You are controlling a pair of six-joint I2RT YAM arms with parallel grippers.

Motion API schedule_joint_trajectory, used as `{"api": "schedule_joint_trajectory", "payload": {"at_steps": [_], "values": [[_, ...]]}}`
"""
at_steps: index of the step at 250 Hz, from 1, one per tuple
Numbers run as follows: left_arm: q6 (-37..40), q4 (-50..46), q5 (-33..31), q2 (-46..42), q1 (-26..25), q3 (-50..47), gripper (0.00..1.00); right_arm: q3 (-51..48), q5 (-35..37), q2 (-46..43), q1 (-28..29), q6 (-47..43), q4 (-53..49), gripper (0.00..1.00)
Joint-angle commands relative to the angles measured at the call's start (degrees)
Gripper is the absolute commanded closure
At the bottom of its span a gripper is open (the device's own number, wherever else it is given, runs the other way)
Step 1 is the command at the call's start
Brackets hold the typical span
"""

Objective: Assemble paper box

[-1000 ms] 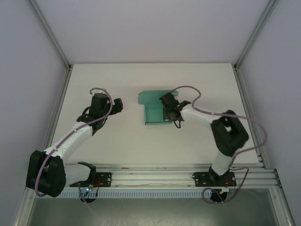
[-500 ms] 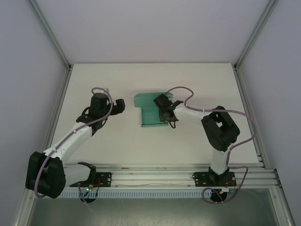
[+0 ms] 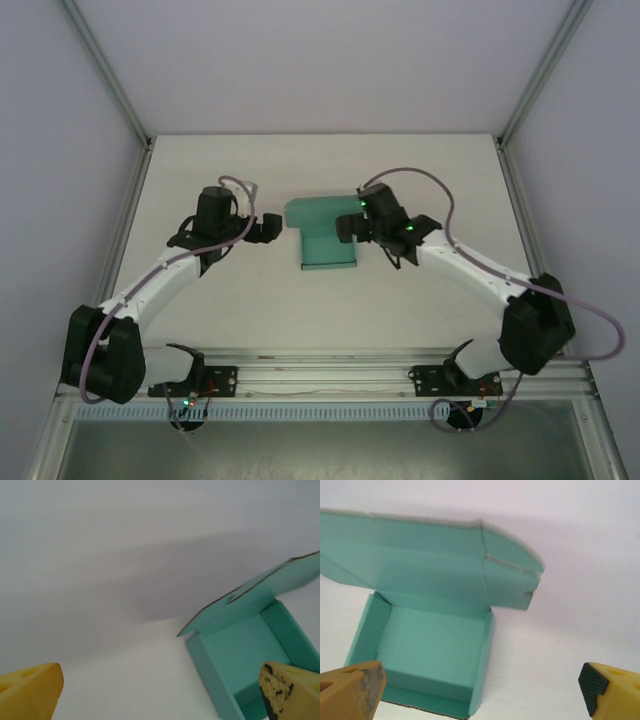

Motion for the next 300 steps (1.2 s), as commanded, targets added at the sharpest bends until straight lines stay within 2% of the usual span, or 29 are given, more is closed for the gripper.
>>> {"api": "schedule_joint_trajectory", "payload": {"at_steps": [1,17,34,57,81,93,125,148,176,205,224,239,245,266,300], "values": [[11.3,-1.5,8.4,3.4,0.0,5.9,0.0,1.2,-13.2,-1.6,-6.0,-17.0,3.4,0.0],[14.6,-5.0,9.1,6.6,0.0,10.0,0.0,5.5,-22.6,1.2,-9.9,-24.5,-0.7,0.0],[18.6,-10.0,9.6,10.8,-0.1,14.9,0.0,11.1,-28.2,5.7,-12.0,-34.1,-7.3,0.02],[25.3,-16.8,13.7,16.1,-0.1,20.9,0.0,18.7,-29.7,12.3,-12.3,-46.2,-17.6,0.06],[32.1,-24.1,17.3,20.8,-0.2,26.4,0.04,25.1,-29.2,18.1,-12.8,-51.4,-24.0,0.07],[33.3,-25.8,16.7,22.8,-0.3,28.5,0.06,27.6,-28.5,20.6,-13.1,-51.6,-24.9,0.11],[36.0,-31.5,15.9,27.6,-0.7,34.5,0.16,34.9,-28.4,26.5,-13.5,-52.4,-31.0,0.34],[36.0,-34.0,13.3,30.4,-1.2,37.7,0.27,37.0,-27.2,28.5,-13.5,-52.9,-33.2,0.5],[36.6,-36.3,11.3,31.6,-2.3,39.3,0.5,37.7,-24.9,29.3,-13.6,-52.0,-33.4,0.71],[35.5,-34.9,8.6,31.6,-3.3,39.1,0.76,38.8,-25.5,29.4,-13.6,-52.0,-35.0,0.83],[33.6,-33.7,7.5,31.6,-3.7,39.1,0.9,39.1,-25.0,29.4,-13.6,-51.3,-35.0,0.91],[31.3,-31.8,6.5,31.2,-3.9,38.6,0.97,39.8,-24.8,29.6,-13.6,-50.7,-35.7,0.99],[30.6,-31.0,6.3,31.0,-4.0,38.3,1.0,40.0,-24.6,29.6,-13.6,-50.4,-36.0,1.0],[27.8,-28.2,6.1,30.2,-4.0,37.4,1.0,39.9,-24.0,29.4,-13.6,-48.4,-35.0,1.0],[20.4,-25.1,4.2,28.9,-4.1,36.8,1.0,39.2,-22.0,28.1,-13.5,-39.6,-30.3,1.0]]}}
